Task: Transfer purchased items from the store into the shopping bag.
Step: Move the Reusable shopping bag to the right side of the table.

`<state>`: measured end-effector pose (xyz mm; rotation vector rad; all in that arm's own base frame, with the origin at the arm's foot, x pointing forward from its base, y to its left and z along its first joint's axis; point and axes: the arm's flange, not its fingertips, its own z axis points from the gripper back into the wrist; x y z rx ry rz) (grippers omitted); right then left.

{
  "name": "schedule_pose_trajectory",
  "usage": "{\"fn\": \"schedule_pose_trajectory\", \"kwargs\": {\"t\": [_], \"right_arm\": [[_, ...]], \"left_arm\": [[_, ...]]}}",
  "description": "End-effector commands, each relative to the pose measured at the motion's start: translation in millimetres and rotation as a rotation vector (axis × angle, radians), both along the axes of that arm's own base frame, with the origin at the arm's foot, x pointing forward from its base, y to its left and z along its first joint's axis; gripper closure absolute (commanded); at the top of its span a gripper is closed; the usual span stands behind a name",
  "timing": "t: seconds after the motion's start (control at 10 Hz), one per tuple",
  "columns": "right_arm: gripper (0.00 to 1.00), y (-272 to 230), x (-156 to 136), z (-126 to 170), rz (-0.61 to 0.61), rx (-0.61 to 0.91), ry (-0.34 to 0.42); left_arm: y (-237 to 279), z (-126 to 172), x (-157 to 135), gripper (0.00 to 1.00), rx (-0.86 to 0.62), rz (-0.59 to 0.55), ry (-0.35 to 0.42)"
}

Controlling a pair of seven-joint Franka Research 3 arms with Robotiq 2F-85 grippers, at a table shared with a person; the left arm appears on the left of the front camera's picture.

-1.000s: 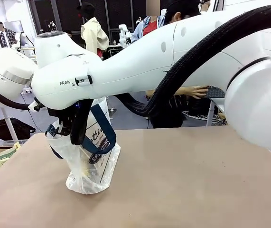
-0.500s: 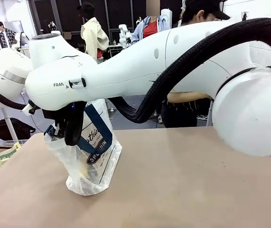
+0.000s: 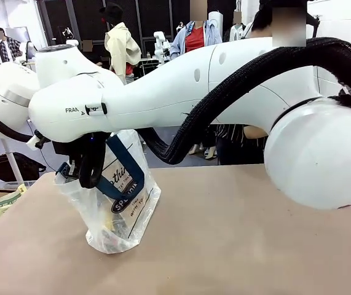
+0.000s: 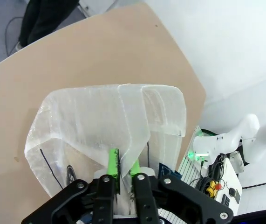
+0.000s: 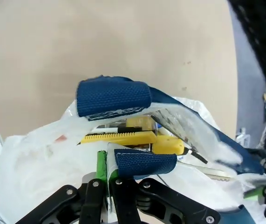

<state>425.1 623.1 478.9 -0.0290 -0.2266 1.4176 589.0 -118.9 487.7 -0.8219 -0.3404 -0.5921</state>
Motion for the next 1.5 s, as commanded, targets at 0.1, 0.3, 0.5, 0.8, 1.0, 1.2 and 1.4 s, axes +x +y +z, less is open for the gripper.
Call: {"fn": "schedule_pose_trajectory", "kwargs": {"t": [0.1, 0.3, 0.5, 0.8, 1.0, 1.2, 1.4], "right_arm": [[1.0, 13, 10, 3, 0.009, -0.033, -0.028], [1.0, 12, 11, 2, -0.001, -0.028, -0.021], [1.0, 12, 11, 2, 0.0, -0.019, -0.022], [1.0, 14, 13, 1, -0.006, -0.016, -0.014], [1.0, 16, 15, 0, -0.013, -0.019, -0.008], [1.0, 18, 16, -2, -0.009, -0.015, 0.0], [1.0, 21, 17, -4, -0.001, -0.015, 0.008]], "left_arm": [[2, 3, 2, 0.21, -0.05, -0.019, -0.018], [-3, -1, 12, 0.0, -0.078, -0.086, -0.019], [0, -2, 18, 0.0, -0.142, -0.137, -0.047], [4, -8, 28, 0.0, -0.206, -0.187, -0.027], [2, -9, 31, 0.0, -0.213, -0.208, -0.015], [-2, -9, 30, 0.0, -0.182, -0.222, -0.011], [-12, -7, 28, 0.0, -0.117, -0.201, -0.027]]}}
